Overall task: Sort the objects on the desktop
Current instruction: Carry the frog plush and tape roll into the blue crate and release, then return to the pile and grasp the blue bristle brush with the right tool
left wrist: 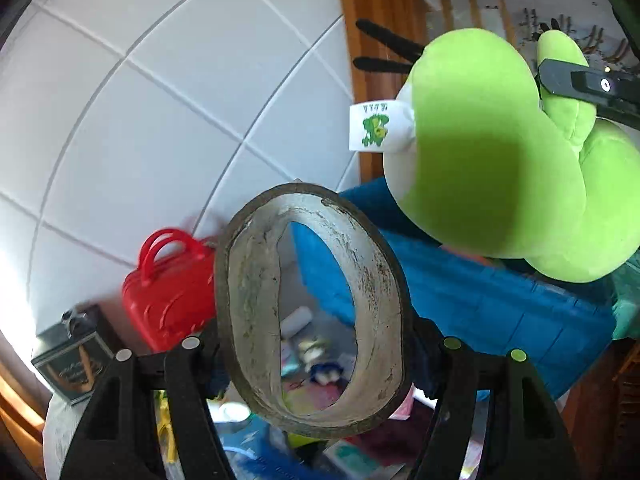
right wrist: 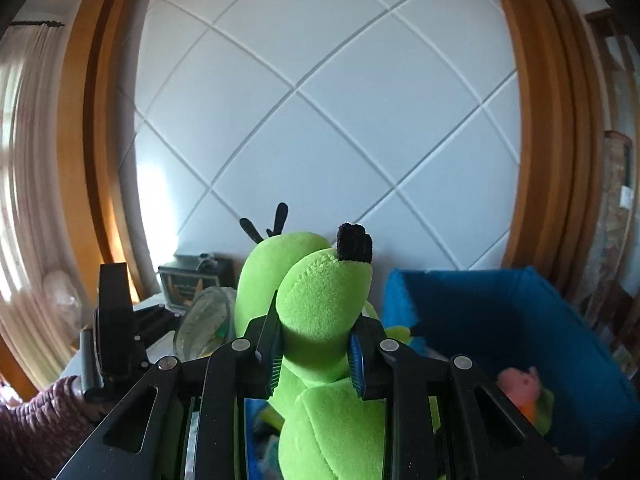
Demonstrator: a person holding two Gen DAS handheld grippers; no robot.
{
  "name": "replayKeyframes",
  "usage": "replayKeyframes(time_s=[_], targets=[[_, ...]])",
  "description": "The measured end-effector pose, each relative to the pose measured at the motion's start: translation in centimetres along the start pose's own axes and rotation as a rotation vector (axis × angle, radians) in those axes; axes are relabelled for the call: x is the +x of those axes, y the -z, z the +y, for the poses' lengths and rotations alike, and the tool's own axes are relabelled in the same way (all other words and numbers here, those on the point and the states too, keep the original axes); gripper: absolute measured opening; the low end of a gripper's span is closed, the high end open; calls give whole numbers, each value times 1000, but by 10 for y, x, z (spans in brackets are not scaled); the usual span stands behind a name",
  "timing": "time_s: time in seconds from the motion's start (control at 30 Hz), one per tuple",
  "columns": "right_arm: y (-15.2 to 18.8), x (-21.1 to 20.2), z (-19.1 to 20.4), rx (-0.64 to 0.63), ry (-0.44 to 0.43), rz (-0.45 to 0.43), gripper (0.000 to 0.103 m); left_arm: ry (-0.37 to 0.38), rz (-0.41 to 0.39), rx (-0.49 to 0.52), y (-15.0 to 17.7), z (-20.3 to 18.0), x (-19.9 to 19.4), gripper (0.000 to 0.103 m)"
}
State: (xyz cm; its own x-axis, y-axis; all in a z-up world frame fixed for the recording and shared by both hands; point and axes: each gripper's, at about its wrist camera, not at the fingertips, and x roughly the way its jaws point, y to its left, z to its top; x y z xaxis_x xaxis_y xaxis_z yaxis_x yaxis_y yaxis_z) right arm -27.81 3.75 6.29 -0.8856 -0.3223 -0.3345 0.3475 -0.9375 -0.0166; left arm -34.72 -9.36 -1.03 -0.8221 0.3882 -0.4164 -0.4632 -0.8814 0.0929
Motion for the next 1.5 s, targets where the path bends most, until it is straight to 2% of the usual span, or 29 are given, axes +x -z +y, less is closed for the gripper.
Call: replayKeyframes(time_s=[0.13, 0.23, 0.33, 0.47, 0.57, 0.6, 0.63, 0.67, 0.7, 0.73, 0.8, 0.83, 1.0, 1.1, 1.2, 1.5], targets=[[-9, -51, -56, 21, 132, -56, 26, 62, -36, 49, -56, -75, 29, 68], [-7, -67, -107, 55, 198, -51, 26, 97, -32, 48, -87, -123, 59, 68], [-1, -63, -161, 88, 237, -10, 26, 89, -22, 62, -109, -161, 88, 68], [6, -40, -218, 124, 252, 42, 26, 54, 18, 77, -129, -192, 128, 68], [6, -15, -252, 159, 257, 67, 29, -15, 54, 80, -143, -207, 156, 71], [5, -2, -267, 185, 253, 92, 33, -48, 65, 80, -148, -211, 165, 74], [4, 10, -281, 208, 271, 114, 42, -71, 78, 81, -152, -213, 170, 81], [3, 19, -291, 217, 305, 129, 48, -94, 85, 76, -154, -214, 175, 83], [4, 22, -301, 224, 329, 132, 61, -123, 84, 71, -157, -213, 177, 88], [4, 23, -309, 240, 335, 124, 69, -144, 82, 69, -158, -213, 179, 97], [5, 18, -320, 278, 317, 104, 81, -177, 68, 63, -158, -210, 180, 103], [6, 14, -322, 284, 304, 93, 82, -185, 62, 55, -158, -209, 179, 103], [12, -10, -325, 316, 229, 29, 82, -199, 50, 37, -154, -202, 168, 103], [23, -24, -317, 322, 185, 8, 85, -248, 18, 38, -148, -203, 154, 103], [34, -34, -298, 289, 178, -6, 85, -279, 0, 20, -138, -203, 138, 103], [60, -39, -257, 243, 133, 17, 85, -401, -30, 6, -118, -196, 102, 103]])
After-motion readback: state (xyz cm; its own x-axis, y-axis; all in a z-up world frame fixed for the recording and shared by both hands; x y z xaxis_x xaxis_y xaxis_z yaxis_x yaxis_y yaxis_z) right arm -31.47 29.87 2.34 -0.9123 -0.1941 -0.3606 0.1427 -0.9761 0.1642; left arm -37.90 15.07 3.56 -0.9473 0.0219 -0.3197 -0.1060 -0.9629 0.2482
